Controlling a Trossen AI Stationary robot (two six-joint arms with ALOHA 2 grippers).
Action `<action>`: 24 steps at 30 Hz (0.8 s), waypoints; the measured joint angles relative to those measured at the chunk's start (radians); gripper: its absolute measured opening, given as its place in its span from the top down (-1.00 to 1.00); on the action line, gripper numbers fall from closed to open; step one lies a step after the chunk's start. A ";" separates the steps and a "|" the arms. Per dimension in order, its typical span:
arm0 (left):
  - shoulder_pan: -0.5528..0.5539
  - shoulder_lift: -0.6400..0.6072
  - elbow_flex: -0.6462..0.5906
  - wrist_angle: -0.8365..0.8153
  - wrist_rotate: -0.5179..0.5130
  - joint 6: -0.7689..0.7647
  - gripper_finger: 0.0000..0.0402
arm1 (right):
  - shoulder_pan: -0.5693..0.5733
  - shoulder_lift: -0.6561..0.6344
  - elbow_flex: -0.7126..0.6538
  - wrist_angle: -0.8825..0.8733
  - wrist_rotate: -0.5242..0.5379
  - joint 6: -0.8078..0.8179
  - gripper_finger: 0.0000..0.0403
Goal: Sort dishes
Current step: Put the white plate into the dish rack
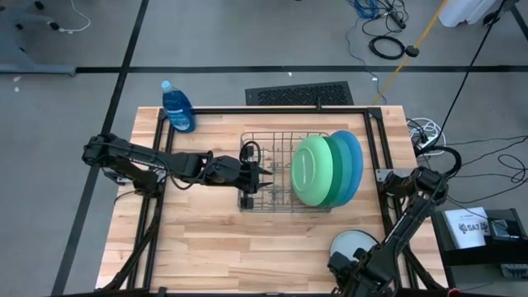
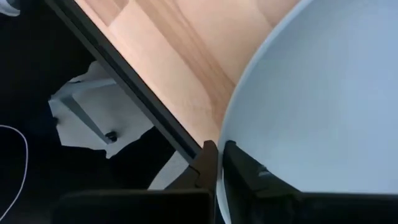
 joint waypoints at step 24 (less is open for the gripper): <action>-0.004 0.000 0.000 -0.002 0.001 -0.009 0.37 | 0.003 0.001 0.507 -0.495 0.343 -0.156 1.00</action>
